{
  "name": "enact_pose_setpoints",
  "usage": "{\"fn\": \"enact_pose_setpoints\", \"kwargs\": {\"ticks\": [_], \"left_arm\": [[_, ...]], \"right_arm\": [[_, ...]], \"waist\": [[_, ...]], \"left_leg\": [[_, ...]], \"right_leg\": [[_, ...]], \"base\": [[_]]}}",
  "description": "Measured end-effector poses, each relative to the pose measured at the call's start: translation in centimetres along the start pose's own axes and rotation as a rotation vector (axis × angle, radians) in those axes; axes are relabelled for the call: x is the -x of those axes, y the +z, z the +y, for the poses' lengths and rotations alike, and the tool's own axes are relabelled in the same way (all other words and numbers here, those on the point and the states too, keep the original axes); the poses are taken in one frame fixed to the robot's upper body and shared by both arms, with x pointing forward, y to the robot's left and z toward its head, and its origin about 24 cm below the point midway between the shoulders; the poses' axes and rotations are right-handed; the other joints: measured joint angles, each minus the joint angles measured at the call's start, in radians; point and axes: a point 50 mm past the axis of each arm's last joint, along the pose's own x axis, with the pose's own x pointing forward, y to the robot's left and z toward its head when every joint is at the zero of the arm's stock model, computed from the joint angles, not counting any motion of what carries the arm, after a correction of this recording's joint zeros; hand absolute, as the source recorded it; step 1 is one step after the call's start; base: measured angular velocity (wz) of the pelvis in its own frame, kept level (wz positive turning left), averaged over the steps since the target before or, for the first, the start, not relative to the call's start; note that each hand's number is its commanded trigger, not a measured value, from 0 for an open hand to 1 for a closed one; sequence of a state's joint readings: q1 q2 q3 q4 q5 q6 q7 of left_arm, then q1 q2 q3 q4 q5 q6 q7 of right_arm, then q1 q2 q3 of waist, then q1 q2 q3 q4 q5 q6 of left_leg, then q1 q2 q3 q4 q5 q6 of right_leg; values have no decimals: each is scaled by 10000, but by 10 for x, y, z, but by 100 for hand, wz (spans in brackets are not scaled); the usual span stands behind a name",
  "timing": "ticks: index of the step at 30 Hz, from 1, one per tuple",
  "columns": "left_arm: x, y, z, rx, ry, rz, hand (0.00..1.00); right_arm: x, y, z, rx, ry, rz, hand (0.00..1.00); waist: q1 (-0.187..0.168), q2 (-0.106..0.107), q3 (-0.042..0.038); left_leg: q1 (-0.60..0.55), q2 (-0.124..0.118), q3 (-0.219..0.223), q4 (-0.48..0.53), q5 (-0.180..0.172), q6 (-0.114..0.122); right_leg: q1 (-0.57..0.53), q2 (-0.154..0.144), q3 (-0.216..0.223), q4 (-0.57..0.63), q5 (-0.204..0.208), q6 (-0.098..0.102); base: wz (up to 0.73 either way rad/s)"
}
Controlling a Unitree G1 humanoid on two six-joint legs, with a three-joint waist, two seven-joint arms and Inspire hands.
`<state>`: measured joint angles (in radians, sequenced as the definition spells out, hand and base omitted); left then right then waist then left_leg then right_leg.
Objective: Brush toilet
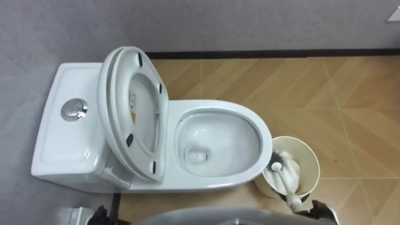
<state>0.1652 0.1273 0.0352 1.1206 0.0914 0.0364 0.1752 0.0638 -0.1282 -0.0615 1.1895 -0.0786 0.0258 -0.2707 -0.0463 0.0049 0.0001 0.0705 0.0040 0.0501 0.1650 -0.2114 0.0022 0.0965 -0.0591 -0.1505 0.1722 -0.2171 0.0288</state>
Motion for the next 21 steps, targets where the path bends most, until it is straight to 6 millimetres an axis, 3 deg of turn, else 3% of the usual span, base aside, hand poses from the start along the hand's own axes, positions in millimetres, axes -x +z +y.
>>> {"fn": "enact_pose_setpoints", "kwargs": {"ticks": [8,14,19,21], "left_arm": [[-3,27,2,84,369,-981,0],[-6,54,-1,-479,347,-1623,0],[-5,91,-5,-696,263,-2555,0],[-4,105,-4,-708,374,-2917,0]], "right_arm": [[-3,26,-2,-679,-610,-784,0],[-5,61,-3,-1495,-904,-1223,0],[-6,84,-9,-1725,-1246,-1517,0],[-5,103,-14,-1835,-1444,-1890,0]], "waist": [[21,-39,41],[54,-83,115],[265,82,260],[302,166,320]], "left_leg": [[-1242,3,-251,436,10,-2],[-2753,-3,-308,1198,11,4],[-4302,10,-367,2074,9,7],[-5206,9,-348,2668,7,9]], "right_leg": [[-1006,-34,-374,213,59,-64],[-2455,-126,-500,927,67,-78],[-4046,-215,-521,1941,26,-133],[-4880,-304,-539,2491,-57,-184]], "base": [[14],[5],[3],[6]]}}
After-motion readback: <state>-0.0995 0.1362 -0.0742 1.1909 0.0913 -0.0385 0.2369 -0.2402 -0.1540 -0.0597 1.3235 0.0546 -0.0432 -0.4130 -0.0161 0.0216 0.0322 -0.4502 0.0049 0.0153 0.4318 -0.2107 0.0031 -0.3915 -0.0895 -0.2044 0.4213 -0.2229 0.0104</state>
